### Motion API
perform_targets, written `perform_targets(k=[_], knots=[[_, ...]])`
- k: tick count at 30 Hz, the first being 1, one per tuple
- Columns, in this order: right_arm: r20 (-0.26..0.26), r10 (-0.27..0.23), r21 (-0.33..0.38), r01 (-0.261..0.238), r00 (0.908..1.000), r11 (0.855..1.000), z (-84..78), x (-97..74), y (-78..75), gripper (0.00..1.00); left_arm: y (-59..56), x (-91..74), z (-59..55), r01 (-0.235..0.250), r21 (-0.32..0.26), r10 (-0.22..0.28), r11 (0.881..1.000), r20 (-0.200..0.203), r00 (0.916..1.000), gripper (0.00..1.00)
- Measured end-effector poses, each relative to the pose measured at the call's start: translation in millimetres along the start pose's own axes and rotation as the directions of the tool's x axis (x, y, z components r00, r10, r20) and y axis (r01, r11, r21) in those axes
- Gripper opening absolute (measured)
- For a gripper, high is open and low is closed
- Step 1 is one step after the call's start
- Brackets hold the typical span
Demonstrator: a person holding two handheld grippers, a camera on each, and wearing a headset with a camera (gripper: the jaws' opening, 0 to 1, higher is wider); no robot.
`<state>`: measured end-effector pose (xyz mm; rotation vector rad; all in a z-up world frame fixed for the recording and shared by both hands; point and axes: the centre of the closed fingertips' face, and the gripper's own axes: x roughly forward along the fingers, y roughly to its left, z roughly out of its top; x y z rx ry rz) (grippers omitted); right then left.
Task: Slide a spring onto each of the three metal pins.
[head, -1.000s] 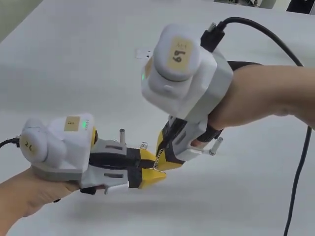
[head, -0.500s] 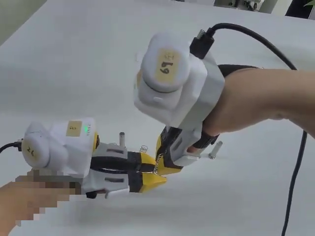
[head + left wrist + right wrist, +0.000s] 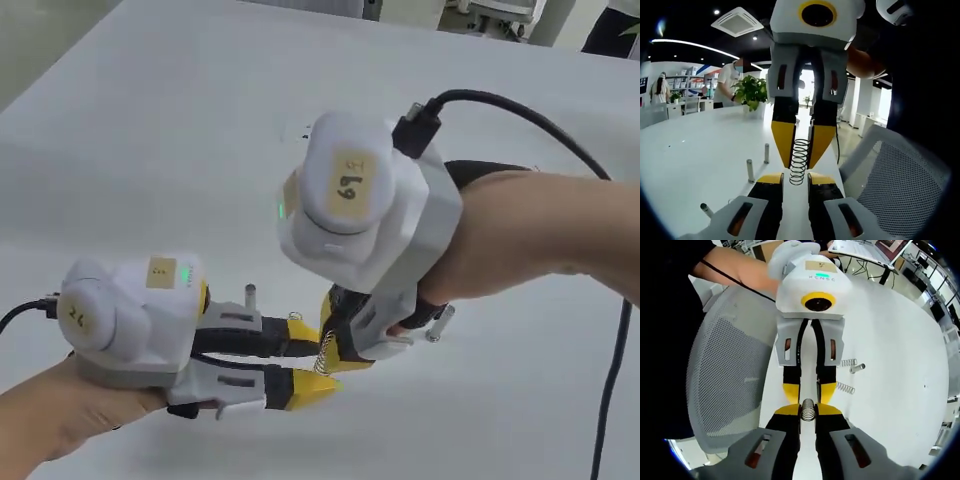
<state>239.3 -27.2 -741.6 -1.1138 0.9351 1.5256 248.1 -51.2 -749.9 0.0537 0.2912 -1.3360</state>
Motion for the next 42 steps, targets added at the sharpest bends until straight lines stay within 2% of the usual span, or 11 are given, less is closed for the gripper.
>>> perform_targets(k=[7,12,19,24,28,30,36,40,42], knots=[[-0.040,-0.020,0.001,0.020,0.9990,1.000,-17.2,7.7,-2.2,0.07,11.0,-20.9,-11.2,-0.038,-0.001,0.038,0.999,-0.045,0.9983,0.14],[-0.037,-0.032,0.011,0.033,0.9988,0.999,-22.2,10.2,-3.7,0.07,14.4,-31.4,-12.6,-0.068,-0.007,0.067,0.998,-0.057,0.9961,0.16],[-0.020,-0.039,0.021,0.039,0.9990,0.999,-32.2,13.9,-0.6,0.08,16.1,-41.6,-6.1,-0.100,-0.023,0.100,0.995,-0.026,0.9947,0.20],[-0.028,-0.042,0.035,0.043,0.9987,0.998,-41.7,13.6,-0.9,0.08,23.7,-46.9,-7.4,-0.146,-0.026,0.146,0.989,-0.029,0.9889,0.25],[-0.017,-0.051,0.051,0.052,0.9985,0.997,-46.0,11.2,-2.6,0.08,25.2,-52.9,-6.8,-0.161,-0.037,0.160,0.986,-0.024,0.9868,0.33],[-0.015,-0.056,0.058,0.056,0.9983,0.997,-49.4,11.0,-3.3,0.08,26.0,-57.5,-8.2,-0.172,-0.040,0.171,0.984,-0.028,0.9848,0.35],[0.006,-0.059,0.076,0.058,0.9983,0.995,-53.2,10.5,-1.7,0.08,30.0,-68.3,-16.5,-0.230,-0.033,0.228,0.973,-0.068,0.9713,0.54],[0.012,-0.064,0.084,0.063,0.9978,0.994,-56.5,10.6,-1.8,0.08,32.4,-76.8,-25.8,-0.260,-0.028,0.256,0.965,-0.096,0.9618,0.60],[0.010,-0.065,0.091,0.064,0.9978,0.994,-58.5,10.7,-2.3,0.08,33.1,-80.0,-25.2,-0.271,-0.038,0.267,0.962,-0.088,0.9596,0.62]])
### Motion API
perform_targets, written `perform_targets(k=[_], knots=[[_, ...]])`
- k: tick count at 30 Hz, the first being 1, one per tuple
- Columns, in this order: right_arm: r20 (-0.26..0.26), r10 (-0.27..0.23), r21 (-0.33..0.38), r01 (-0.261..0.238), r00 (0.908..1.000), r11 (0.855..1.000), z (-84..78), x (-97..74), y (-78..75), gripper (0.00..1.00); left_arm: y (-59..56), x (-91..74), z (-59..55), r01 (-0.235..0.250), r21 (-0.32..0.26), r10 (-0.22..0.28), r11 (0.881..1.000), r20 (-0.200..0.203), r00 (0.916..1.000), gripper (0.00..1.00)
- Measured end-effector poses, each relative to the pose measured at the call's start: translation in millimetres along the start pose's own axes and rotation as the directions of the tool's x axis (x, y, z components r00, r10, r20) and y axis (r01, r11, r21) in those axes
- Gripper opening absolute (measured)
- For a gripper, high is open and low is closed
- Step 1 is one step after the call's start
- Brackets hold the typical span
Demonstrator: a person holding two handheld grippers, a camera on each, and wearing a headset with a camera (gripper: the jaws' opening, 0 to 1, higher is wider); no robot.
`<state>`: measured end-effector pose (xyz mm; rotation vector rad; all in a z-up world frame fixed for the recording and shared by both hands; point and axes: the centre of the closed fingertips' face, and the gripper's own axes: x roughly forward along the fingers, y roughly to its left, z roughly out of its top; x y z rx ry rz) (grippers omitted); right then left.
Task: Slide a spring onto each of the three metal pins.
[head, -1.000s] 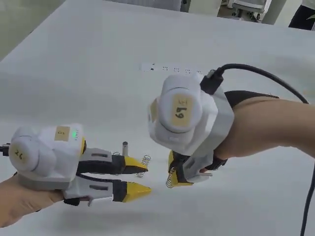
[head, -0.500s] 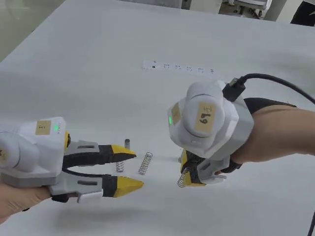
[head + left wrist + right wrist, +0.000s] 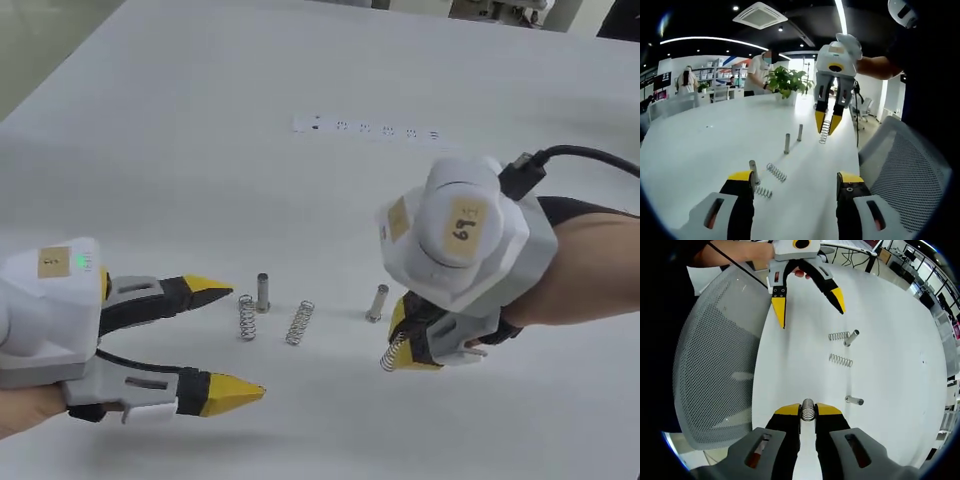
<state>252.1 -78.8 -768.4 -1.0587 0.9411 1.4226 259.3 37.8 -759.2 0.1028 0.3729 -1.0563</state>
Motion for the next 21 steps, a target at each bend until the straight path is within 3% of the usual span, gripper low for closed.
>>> perform_targets(k=[4,21], knots=[[0.006,0.002,0.010,-0.003,1.0000,1.000,-3.1,-1.4,-1.0,0.08,0.7,-1.4,-4.6,-0.005,0.012,0.006,1.000,-0.023,0.9997,0.64],[-0.009,-0.020,0.026,0.020,0.9998,0.999,-21.9,-19.3,-13.7,0.08,-1.2,-3.1,2.7,0.006,0.000,-0.006,1.000,-0.001,1.0000,0.63]])
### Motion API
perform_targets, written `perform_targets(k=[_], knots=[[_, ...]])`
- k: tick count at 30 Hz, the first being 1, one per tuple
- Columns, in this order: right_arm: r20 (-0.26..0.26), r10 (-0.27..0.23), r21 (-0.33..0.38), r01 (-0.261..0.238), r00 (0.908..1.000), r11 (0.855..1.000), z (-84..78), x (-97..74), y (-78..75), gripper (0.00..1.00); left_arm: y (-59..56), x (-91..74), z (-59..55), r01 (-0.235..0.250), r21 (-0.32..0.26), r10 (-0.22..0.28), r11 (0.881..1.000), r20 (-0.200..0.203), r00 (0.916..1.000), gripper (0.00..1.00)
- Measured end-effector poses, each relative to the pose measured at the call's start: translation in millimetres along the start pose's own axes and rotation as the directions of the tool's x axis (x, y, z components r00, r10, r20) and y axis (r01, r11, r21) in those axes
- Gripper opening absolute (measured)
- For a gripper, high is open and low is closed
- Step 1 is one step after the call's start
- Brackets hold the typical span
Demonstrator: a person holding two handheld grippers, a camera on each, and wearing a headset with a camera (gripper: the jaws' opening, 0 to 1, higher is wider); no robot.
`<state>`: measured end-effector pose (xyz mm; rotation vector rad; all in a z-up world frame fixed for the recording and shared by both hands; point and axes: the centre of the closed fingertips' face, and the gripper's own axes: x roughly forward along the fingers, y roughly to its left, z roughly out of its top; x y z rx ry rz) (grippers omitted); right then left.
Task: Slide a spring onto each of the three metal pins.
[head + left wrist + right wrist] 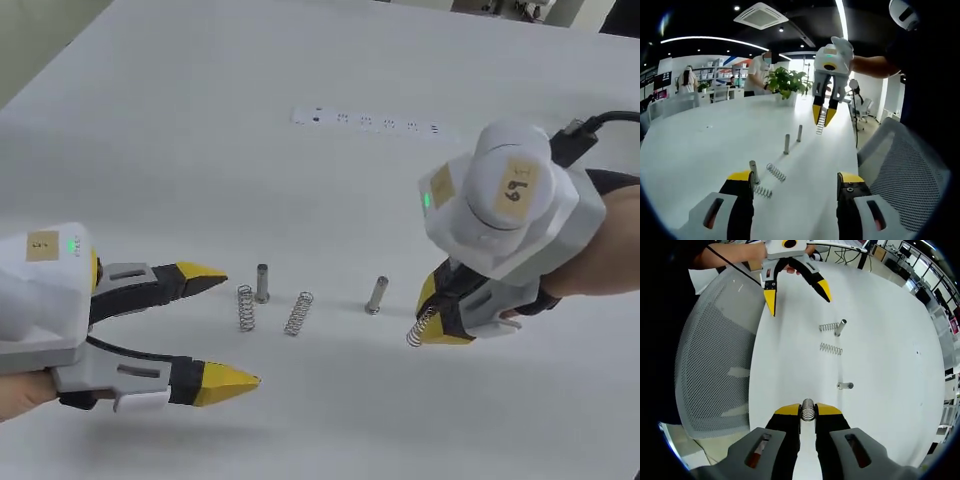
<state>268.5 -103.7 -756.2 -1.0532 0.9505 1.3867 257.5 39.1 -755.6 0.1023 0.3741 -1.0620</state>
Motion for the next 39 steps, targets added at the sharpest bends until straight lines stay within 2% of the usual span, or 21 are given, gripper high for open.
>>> perform_targets(k=[13,24,34,39], knots=[[-0.005,-0.027,0.039,0.027,0.9996,0.999,-20.8,-17.6,-12.4,0.08,-1.0,0.5,0.5,-0.002,-0.014,0.003,1.000,0.003,1.0000,0.63],[0.003,-0.065,0.075,0.064,0.9979,0.995,-32.3,-32.7,-25.8,0.08,-4.1,1.2,0.0,0.010,-0.019,-0.010,1.000,-0.003,0.9999,0.63],[-0.009,-0.092,0.109,0.093,0.9957,0.990,-50.0,-42.8,-37.3,0.08,-3.1,0.2,7.1,0.009,-0.019,-0.008,1.000,0.019,0.9998,0.63],[-0.010,-0.091,0.115,0.092,0.9958,0.989,-52.9,-42.5,-39.3,0.08,-2.9,0.0,8.9,0.012,-0.012,-0.012,1.000,0.014,0.9998,0.63]])
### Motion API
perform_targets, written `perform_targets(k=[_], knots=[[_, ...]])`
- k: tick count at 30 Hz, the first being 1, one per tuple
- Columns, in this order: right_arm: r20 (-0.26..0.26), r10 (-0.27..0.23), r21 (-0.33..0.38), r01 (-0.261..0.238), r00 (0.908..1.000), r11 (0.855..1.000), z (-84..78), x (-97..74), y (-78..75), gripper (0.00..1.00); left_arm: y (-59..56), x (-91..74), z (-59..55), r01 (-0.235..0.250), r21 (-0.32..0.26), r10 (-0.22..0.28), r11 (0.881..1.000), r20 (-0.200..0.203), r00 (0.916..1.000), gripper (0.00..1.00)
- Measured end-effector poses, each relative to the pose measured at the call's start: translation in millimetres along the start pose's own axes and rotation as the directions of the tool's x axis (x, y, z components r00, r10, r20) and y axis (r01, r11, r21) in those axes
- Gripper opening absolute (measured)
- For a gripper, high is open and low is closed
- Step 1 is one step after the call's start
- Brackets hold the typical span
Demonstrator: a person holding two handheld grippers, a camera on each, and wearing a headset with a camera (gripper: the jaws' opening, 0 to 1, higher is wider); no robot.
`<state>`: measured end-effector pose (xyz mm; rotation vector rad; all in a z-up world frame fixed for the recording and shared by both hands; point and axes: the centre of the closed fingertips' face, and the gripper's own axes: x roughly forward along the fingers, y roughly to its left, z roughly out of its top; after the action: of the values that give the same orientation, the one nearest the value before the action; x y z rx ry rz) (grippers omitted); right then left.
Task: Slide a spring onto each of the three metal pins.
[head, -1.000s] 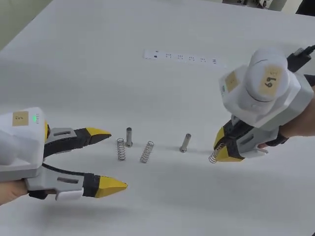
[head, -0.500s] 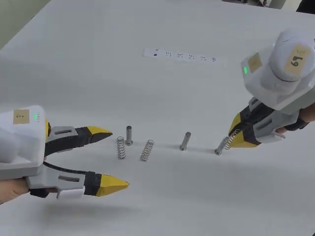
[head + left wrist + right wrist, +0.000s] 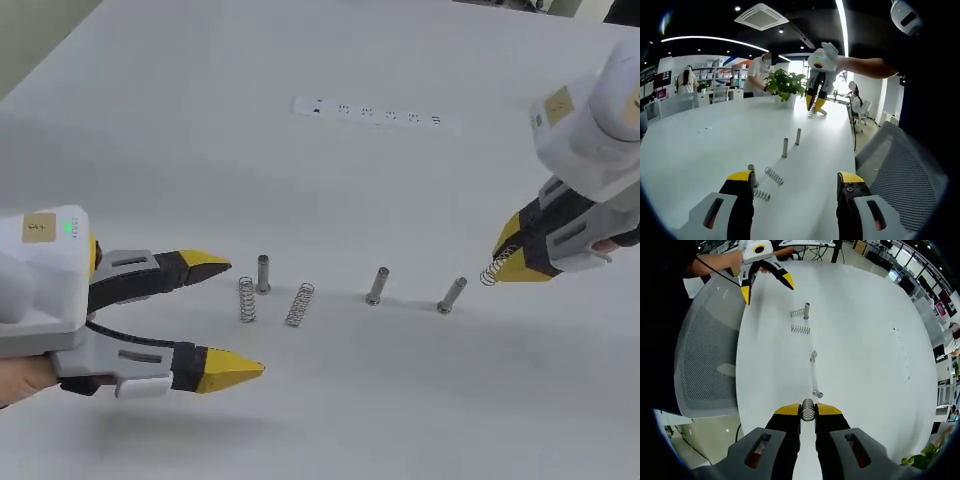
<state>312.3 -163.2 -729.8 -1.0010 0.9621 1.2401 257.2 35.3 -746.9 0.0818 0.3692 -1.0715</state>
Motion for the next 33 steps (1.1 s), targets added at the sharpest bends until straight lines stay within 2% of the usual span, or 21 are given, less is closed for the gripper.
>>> perform_targets(k=[9,12,20,22,29,33], knots=[[0.000,-0.009,-0.013,0.009,1.0000,1.000,-0.6,4.9,-8.1,0.08,-2.1,2.2,-2.7,0.004,0.000,-0.004,1.000,-0.011,0.9999,0.62],[-0.020,-0.010,-0.029,0.010,0.9997,1.000,-4.1,9.9,-11.0,0.08,-2.8,2.0,-2.1,0.005,-0.001,-0.005,1.000,-0.009,0.9999,0.62],[-0.038,0.003,-0.057,-0.005,0.9993,0.998,0.4,18.6,-17.1,0.08,-1.7,-1.2,-3.7,0.002,-0.005,-0.002,1.000,-0.013,0.9999,0.62],[-0.060,0.014,-0.091,-0.020,0.9981,0.996,0.0,21.8,-16.2,0.08,-1.4,-1.5,-4.3,0.000,-0.005,0.000,1.000,-0.016,0.9999,0.62],[-0.096,0.031,-0.127,-0.043,0.9949,0.991,1.6,32.2,-19.9,0.08,-2.0,-1.8,-6.7,0.007,-0.007,-0.007,1.000,-0.026,0.9996,0.62],[-0.098,0.034,-0.128,-0.047,0.9946,0.991,1.7,33.3,-21.0,0.08,-1.0,-3.3,-6.6,0.001,-0.008,-0.001,1.000,-0.022,0.9998,0.62]])
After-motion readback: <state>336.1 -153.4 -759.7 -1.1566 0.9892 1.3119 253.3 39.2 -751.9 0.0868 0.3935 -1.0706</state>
